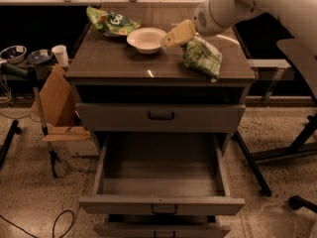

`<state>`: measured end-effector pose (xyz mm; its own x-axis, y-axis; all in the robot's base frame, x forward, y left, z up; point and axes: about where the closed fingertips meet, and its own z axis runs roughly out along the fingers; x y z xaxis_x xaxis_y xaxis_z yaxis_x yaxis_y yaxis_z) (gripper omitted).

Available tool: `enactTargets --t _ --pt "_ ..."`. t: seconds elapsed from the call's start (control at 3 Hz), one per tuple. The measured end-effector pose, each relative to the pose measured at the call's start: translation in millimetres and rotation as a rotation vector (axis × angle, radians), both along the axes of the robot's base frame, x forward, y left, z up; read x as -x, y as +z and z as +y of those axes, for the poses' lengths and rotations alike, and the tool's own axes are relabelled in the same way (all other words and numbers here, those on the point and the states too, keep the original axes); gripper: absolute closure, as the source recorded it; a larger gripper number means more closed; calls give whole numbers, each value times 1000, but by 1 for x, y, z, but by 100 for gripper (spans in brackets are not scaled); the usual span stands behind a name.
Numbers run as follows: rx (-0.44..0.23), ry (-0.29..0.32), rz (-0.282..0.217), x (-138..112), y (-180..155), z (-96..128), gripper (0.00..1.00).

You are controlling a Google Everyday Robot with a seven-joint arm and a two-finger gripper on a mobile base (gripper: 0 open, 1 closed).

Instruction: Place green jalapeno chip bag into middle drawer

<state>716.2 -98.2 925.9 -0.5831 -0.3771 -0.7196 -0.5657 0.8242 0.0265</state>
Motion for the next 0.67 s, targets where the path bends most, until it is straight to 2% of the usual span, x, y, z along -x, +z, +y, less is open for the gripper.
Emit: enactTargets --t 0.33,0.67 --pt "-19 -41 34 -12 -29 -11 0" --pt "-33 -54 41 -18 -50 -17 0"
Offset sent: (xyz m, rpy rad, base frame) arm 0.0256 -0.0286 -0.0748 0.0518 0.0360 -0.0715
